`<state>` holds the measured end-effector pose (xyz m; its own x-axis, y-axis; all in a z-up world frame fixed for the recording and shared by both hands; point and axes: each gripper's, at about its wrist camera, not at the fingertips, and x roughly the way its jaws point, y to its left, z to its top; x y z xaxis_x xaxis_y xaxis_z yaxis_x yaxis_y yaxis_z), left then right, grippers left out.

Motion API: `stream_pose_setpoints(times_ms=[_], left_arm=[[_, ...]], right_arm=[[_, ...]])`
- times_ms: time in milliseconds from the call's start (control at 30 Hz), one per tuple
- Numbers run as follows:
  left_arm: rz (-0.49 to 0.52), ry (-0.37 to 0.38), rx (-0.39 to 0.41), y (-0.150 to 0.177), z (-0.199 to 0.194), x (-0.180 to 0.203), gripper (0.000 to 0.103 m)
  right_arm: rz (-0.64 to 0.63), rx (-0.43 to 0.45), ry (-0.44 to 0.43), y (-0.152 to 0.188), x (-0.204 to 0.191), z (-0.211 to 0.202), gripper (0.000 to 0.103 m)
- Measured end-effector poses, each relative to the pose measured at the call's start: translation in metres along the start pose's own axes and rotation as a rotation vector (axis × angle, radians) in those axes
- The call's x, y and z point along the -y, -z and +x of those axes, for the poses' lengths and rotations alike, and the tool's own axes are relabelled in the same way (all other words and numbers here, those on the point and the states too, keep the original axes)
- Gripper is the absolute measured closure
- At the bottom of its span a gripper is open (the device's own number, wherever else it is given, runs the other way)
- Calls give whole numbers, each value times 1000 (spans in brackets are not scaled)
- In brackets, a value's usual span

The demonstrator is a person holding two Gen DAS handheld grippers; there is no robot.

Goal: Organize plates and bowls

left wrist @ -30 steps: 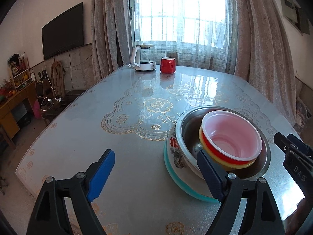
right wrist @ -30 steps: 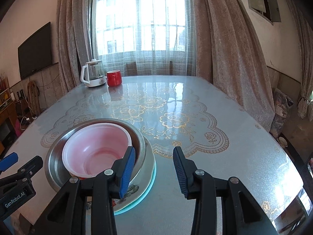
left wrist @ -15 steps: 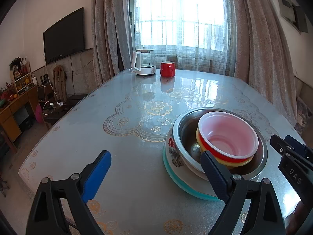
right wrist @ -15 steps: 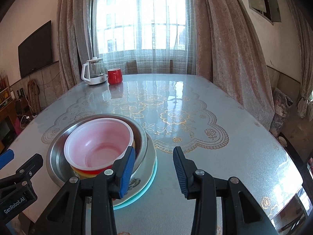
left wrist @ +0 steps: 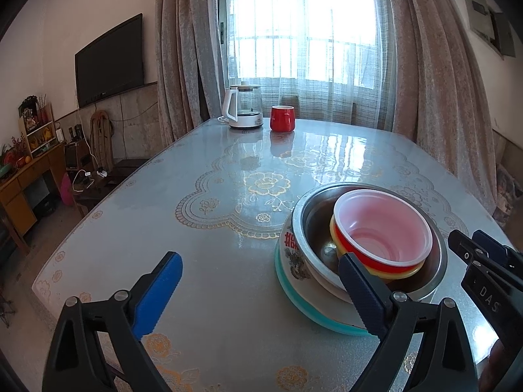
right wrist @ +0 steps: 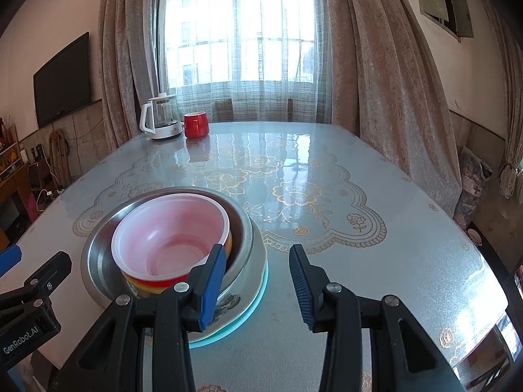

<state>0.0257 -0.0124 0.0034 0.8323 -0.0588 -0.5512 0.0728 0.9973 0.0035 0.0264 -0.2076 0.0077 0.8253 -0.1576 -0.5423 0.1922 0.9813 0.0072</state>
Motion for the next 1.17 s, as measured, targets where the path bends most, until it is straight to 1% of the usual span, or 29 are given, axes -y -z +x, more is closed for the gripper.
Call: stream_pose_setpoints(times_ms=[567,767,933,1033,1100,1167], left_arm=[[3,-3,18,-2,-3,0,6],[6,2,10,-3,-2,1,6],[5,11,35,-4,-4,2,6],[7,6,57,-5,-6,1,8],[6,7,53,-5,-4,0,8],[1,28,37,-6,-2,-1,8]], right_arm=[[-6,-7,-8,-1,0,4,62],[2,-8,-6,-1,2,5,62],[1,-12,-5,-1,2,6,62],[2,-15,-5,-1,2,7,62],[3,-18,-3,-1,4,8,62],[4,-21,-2,-1,5,9,62]])
